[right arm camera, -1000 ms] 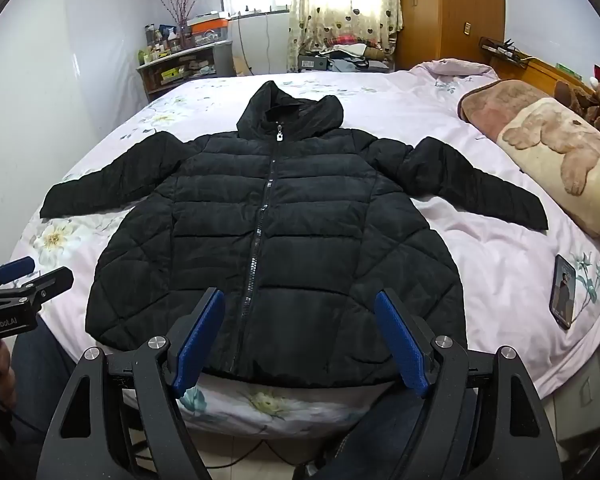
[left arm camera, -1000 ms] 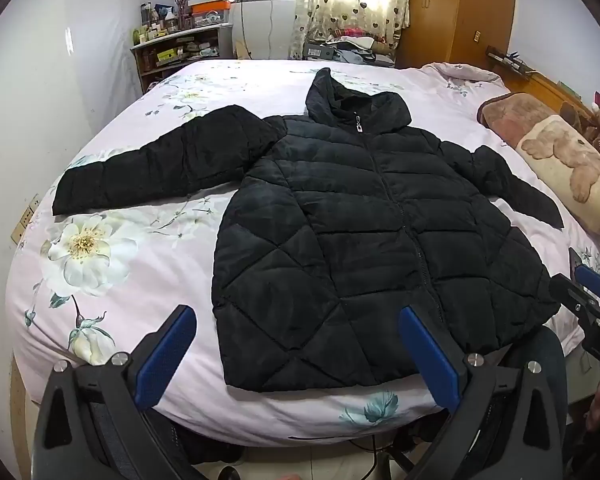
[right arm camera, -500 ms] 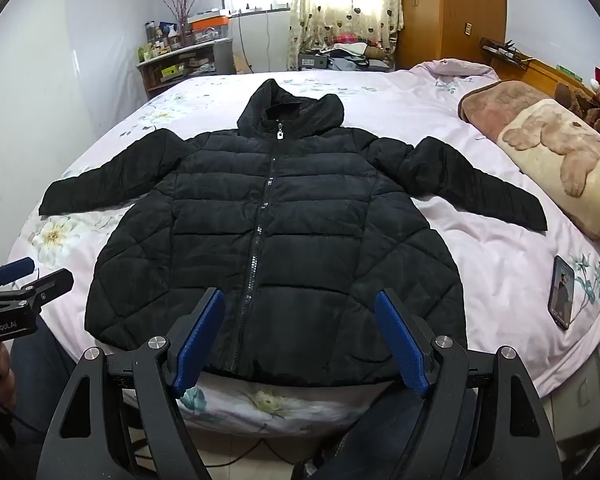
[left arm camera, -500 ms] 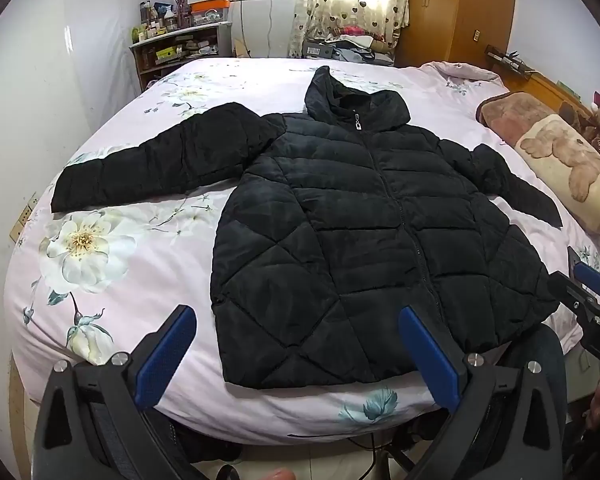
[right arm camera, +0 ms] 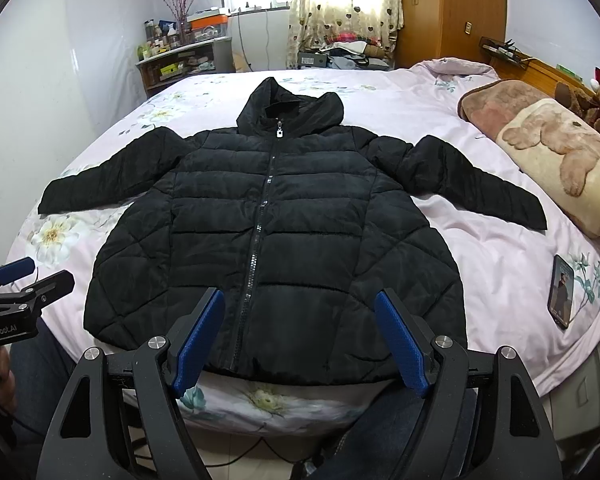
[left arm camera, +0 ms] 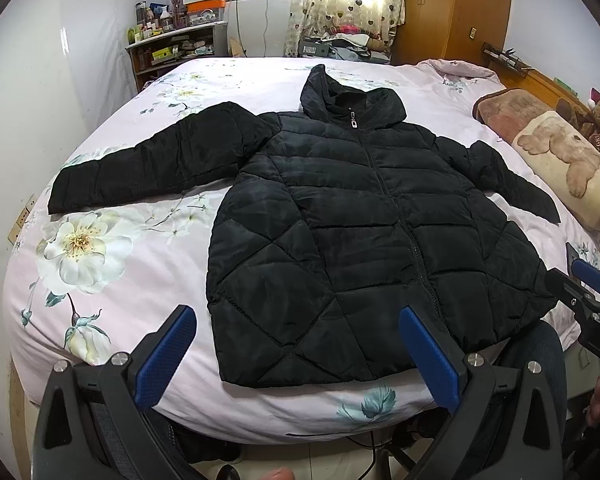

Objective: Fold large clothes

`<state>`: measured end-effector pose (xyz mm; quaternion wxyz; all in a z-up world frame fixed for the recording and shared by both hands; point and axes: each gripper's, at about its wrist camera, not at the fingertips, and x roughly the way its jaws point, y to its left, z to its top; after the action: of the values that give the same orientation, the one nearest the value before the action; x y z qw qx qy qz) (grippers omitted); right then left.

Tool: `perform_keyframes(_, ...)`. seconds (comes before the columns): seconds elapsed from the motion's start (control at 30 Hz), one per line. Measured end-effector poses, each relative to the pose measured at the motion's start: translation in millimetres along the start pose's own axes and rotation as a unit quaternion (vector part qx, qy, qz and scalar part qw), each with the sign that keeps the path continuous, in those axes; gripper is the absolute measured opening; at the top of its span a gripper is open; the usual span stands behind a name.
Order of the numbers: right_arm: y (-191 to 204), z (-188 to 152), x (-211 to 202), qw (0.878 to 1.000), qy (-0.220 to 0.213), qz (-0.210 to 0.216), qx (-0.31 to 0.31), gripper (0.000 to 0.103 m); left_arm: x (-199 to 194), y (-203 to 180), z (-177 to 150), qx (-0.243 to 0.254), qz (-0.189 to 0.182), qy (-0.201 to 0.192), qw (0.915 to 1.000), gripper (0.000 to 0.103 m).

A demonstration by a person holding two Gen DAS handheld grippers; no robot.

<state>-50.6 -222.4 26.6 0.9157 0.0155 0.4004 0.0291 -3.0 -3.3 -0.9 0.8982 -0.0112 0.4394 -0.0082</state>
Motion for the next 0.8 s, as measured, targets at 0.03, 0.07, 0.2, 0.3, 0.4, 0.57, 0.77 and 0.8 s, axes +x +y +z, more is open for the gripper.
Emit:
perform_keyframes(0.03, 1.2, -0.3, -0.6, 1.0, 0.0, 0.0, 0.0, 0.078, 0.3, -0.1, 0.1, 0.0, 0.0, 0.0, 1.0, 0.102)
perform_keyframes(0.07, 2.5, -0.4, -0.4, 1.0, 0.0, 0.0, 0.0, 0.078, 0.4, 0.1, 0.1, 0.0, -0.001, 0.001, 1.0, 0.102)
perform_keyframes(0.2, -0.5, 0.1, 0.8, 1.0, 0.001, 0.0, 0.0, 0.078, 0.7, -1.1, 0.2, 0.002, -0.001, 0.001, 1.0, 0.102)
perform_keyframes(0.3, 0.9, -0.1, 0.6, 1.0, 0.001, 0.0, -0.001, 0.078, 1.0, -1.1, 0.1, 0.001, 0.0, 0.001, 1.0, 0.102)
perform_keyframes(0.4, 0.3, -0.1, 0.4, 1.0, 0.001, 0.0, -0.001, 0.078, 0.6, -1.7, 0.0, 0.001, -0.001, 0.001, 1.0, 0.102)
perform_keyframes(0.57, 0.7, 0.2, 1.0, 1.0, 0.002, 0.0, -0.001, 0.078, 0.9, -0.5, -0.3, 0.001, -0.001, 0.001, 1.0, 0.102)
perform_keyframes(0.77, 0.2, 1.7, 1.4, 1.0, 0.003, 0.001, -0.001, 0.078, 0.9, -0.8, -0.3, 0.001, -0.001, 0.002, 1.0, 0.102)
perform_keyframes(0.8, 0.7, 2.3, 1.4, 1.0, 0.003, 0.0, -0.001, 0.078, 1.4, -1.1, -0.8, 0.001, -0.002, 0.002, 1.0, 0.102)
